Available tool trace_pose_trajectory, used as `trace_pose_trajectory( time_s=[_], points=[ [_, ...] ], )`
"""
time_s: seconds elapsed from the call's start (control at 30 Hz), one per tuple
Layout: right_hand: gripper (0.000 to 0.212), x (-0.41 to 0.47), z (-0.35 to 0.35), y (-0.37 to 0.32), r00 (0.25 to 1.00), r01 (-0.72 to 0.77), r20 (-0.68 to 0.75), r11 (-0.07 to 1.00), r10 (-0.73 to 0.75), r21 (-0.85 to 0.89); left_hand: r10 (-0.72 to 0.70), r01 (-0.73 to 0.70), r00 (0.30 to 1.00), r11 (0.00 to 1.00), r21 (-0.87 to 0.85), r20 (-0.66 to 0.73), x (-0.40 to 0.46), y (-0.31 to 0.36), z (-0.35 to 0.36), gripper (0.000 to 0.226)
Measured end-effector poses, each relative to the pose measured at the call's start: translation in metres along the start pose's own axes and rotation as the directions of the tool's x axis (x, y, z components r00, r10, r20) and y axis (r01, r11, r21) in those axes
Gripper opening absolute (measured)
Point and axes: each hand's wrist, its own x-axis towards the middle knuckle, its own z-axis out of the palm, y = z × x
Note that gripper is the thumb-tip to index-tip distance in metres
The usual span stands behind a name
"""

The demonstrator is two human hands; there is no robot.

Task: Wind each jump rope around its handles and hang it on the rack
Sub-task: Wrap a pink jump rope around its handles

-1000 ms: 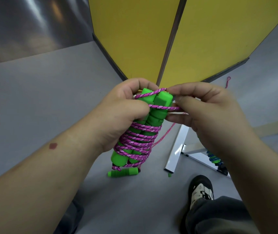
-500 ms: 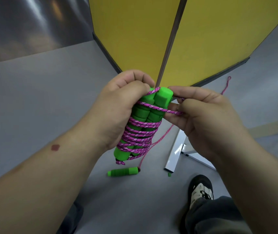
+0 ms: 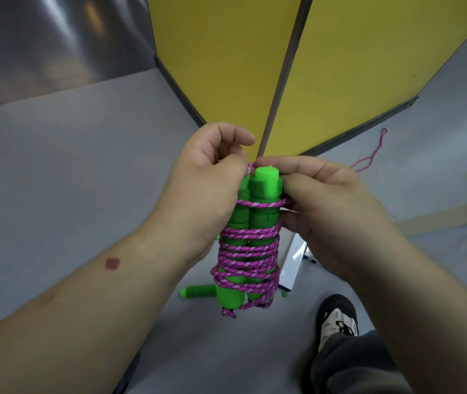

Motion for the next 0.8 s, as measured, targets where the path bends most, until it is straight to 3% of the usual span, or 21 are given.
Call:
trace_pose_trajectory(
  time_s=[0.13,0.3,0.4,0.57,0.8],
  points=[
    [0.037,0.000,0.006,0.003,0.994,0.047,-0.102,0.998,-0.044,0.029,-0.118,0.115,0.993,0.984,-0.138,-0.011,-0.001,0.001,0.004,0.007],
    [0.035,0.005,-0.005,-0.007,0.960,0.148,-0.258,0.978,-0.107,0.148,-0.225,0.260,0.933,0.961,-0.095,0.281,-0.008,-0.003,0.004,0.034],
    [0.039,0.007,-0.008,-0.003,0.939,0.193,-0.313,0.973,-0.145,0.126,-0.180,0.187,0.933,0.982,0.006,0.312,-0.009,-0.002,0.005,0.015],
    [0.039,0.005,-0.007,0.002,0.916,0.241,-0.343,0.969,-0.207,0.060,-0.079,0.041,0.953,0.990,0.135,0.291,-0.010,-0.001,0.006,0.024],
    [0.047,0.010,-0.018,-0.008,0.907,0.351,-0.264,0.936,-0.329,0.038,0.054,-0.149,0.977,0.870,0.470,0.208,-0.006,0.005,-0.006,0.022]
  ],
)
